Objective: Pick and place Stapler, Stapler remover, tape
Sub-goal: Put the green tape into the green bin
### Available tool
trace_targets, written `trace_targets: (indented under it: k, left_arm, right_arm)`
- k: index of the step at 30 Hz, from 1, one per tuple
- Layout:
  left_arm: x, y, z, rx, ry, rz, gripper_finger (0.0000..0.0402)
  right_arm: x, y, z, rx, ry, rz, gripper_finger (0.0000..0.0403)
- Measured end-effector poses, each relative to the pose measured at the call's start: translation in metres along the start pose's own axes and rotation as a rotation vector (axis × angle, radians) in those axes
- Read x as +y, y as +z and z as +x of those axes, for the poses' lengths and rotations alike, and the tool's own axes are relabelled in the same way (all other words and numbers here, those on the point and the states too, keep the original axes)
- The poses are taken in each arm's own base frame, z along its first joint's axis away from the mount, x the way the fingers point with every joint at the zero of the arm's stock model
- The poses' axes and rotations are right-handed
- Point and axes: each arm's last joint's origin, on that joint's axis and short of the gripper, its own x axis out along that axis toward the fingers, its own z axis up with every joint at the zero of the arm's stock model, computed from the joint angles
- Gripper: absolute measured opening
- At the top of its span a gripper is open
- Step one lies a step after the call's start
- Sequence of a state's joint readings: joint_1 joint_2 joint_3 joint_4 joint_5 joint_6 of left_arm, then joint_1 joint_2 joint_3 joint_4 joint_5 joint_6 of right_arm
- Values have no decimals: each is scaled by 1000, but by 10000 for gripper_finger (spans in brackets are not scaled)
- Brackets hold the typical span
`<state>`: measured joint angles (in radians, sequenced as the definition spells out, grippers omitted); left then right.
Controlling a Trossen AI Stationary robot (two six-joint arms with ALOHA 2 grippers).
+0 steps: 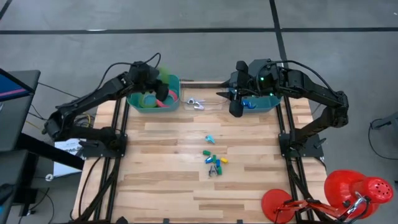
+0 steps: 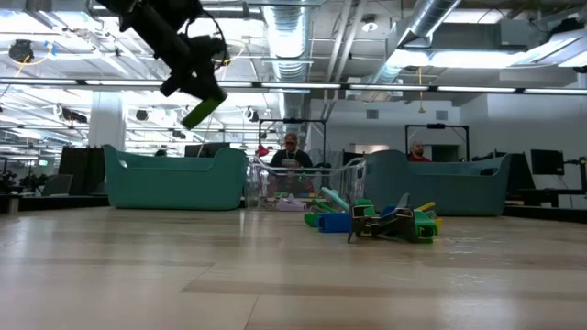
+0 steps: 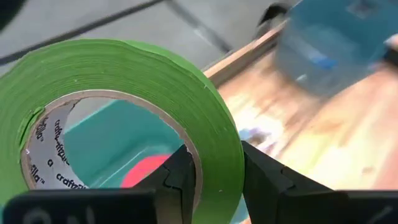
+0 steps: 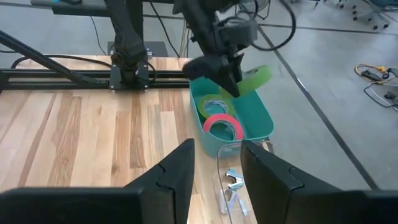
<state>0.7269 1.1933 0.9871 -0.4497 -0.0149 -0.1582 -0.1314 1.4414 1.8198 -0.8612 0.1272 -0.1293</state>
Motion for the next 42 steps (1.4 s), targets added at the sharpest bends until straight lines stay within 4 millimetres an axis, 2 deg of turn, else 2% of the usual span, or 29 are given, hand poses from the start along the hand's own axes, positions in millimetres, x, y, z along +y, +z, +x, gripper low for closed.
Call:
trace_targets:
  k: [7, 15, 30, 36, 42]
  left_arm:
    - [7, -14, 14, 139, 175, 11, 94]
    - [8, -22, 23, 229, 203, 0, 94]
    - [11, -28, 22, 281, 261, -74, 96]
    - [11, -28, 22, 281, 261, -76, 120]
    - [11, -28, 22, 281, 262, -77, 172]
  right_arm:
    - [0, 0, 0, 0, 0, 11, 120]
    - [0, 0, 0, 1, 0, 7, 120]
    - [0, 0, 0, 2, 1, 7, 120]
    - [0, 0, 0, 2, 1, 7, 120]
    - [0, 0, 0, 2, 1, 7, 120]
